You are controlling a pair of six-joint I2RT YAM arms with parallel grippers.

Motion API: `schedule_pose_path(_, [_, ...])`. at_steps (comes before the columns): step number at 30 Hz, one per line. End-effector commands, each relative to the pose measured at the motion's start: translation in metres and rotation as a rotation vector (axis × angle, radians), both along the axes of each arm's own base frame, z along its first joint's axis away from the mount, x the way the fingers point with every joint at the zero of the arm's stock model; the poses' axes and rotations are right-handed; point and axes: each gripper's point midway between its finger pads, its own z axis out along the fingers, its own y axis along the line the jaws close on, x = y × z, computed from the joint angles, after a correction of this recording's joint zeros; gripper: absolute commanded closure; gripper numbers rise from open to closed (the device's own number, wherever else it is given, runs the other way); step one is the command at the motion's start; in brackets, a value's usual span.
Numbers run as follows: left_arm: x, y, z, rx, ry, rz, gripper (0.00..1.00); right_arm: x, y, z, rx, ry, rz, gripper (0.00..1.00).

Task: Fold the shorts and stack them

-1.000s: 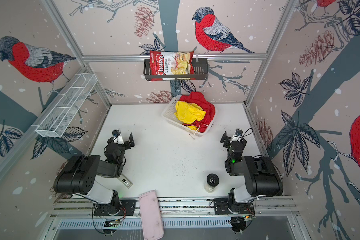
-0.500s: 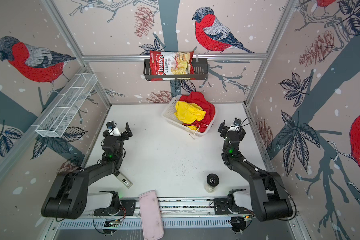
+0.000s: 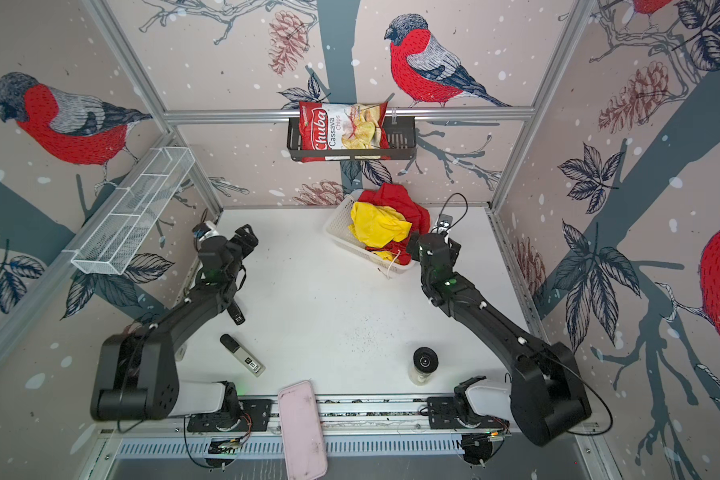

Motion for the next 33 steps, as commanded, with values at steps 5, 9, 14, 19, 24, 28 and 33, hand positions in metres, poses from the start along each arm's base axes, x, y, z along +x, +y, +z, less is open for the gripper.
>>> schedule_pose_path(5, [0.032,-0.115,-0.042,-0.044,0.17,-0.319,0.21,0.036,0.016,-0.057,0.269,0.283,0.024,0.21])
schedule_pose_path(9, [0.057,-0.149,-0.057,-0.072,0.215,-0.382,0.22,0.05,0.021,-0.074,0.332,0.31,0.002,0.15])
schedule_pose_path(14, [0.078,-0.188,-0.069,-0.024,0.247,-0.429,0.22,0.065,0.016,-0.102,0.353,0.347,-0.05,0.14])
schedule_pose_path(19, [0.09,-0.219,-0.091,-0.024,0.291,-0.489,0.24,0.068,0.016,-0.119,0.416,0.35,-0.071,0.15])
schedule_pose_path(24, [0.099,-0.256,-0.106,-0.021,0.314,-0.568,0.26,0.056,0.032,-0.12,0.465,0.338,-0.04,0.55])
schedule_pose_path(28, [0.099,-0.297,-0.112,-0.01,0.312,-0.658,0.26,0.027,0.039,-0.117,0.516,0.308,-0.063,0.7])
schedule_pose_path(33, [0.088,-0.355,-0.109,-0.019,0.287,-0.788,0.26,-0.025,0.018,-0.115,0.685,0.229,-0.186,0.85])
